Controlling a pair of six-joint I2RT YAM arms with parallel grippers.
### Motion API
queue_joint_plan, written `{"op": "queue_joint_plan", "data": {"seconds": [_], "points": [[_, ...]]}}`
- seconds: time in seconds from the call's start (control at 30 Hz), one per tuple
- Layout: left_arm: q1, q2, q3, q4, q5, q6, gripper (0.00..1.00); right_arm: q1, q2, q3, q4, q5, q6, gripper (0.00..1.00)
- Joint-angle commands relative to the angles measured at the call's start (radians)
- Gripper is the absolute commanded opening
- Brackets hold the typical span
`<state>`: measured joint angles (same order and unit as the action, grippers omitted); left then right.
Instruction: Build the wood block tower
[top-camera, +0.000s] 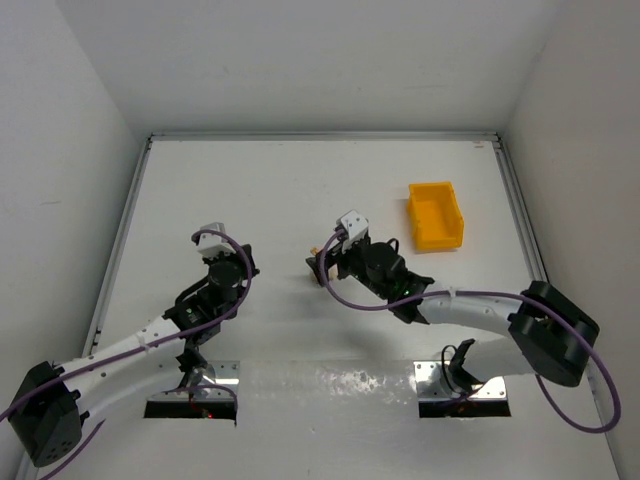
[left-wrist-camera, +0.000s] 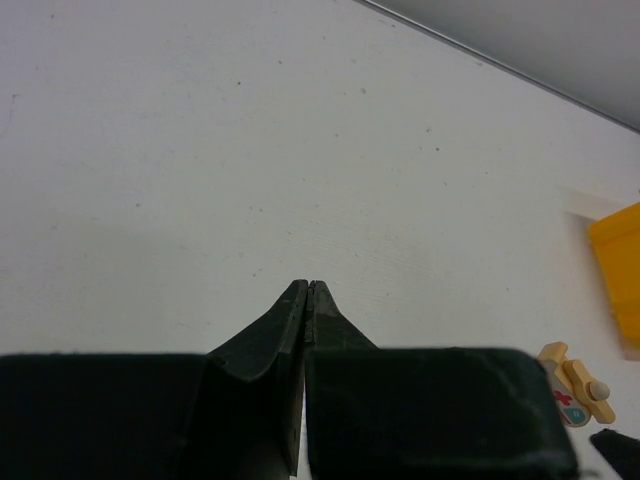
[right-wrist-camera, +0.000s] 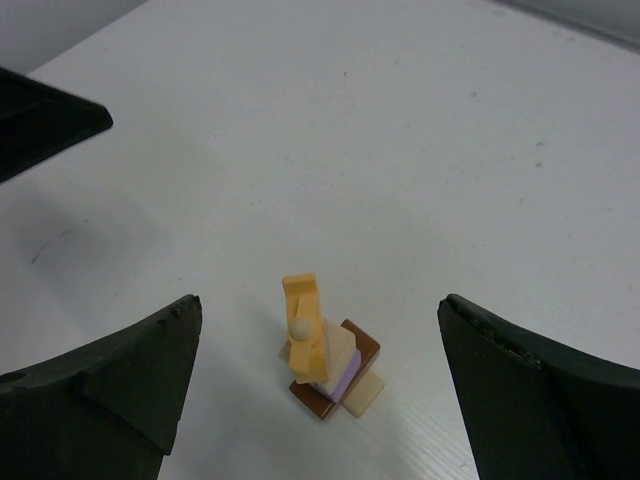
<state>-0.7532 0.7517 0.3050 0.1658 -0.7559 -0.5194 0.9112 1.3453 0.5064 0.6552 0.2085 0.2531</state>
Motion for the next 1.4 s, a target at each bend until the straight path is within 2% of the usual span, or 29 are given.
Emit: {"op": "queue_joint_plan", "data": {"seconds": [0.0,0.13,0.37,0.43,0.57,0.67,0.93,1.37], "points": [[-0.012,-0.011,0.033,0.049,-0.005,0.019,0.0,-0.002,-0.108,0.079,-0.058,0.051,-0.034,0.99],[-0.012,-0.006,0.039,0.049,0.009,0.024,0.0,-0.003,-0.237,0.1,-0.21,0.13,-0.083,0.99],[-0.012,-0.04,0.017,0.089,0.068,0.053,0.0,-0.003,-0.522,-0.076,-0.462,0.282,-0.075,0.99],[-0.012,-0.086,-0.013,0.138,0.119,0.082,0.02,-0.003,-0.6,-0.144,-0.483,0.322,-0.035,0.99],[-0.012,-0.158,-0.059,0.176,0.148,0.116,0.07,-0.003,-0.689,-0.219,-0.511,0.29,0.015,0.99],[-0.012,-0.179,-0.064,0.175,0.144,0.124,0.1,-0.003,-0.718,-0.247,-0.537,0.282,0.046,0.99],[-0.012,-0.152,-0.058,0.173,0.139,0.117,0.11,-0.003,-0.69,-0.244,-0.615,0.315,0.094,0.99],[-0.012,-0.16,-0.06,0.176,0.162,0.124,0.1,-0.003,-0.614,-0.27,-0.595,0.344,0.107,0.99]]}}
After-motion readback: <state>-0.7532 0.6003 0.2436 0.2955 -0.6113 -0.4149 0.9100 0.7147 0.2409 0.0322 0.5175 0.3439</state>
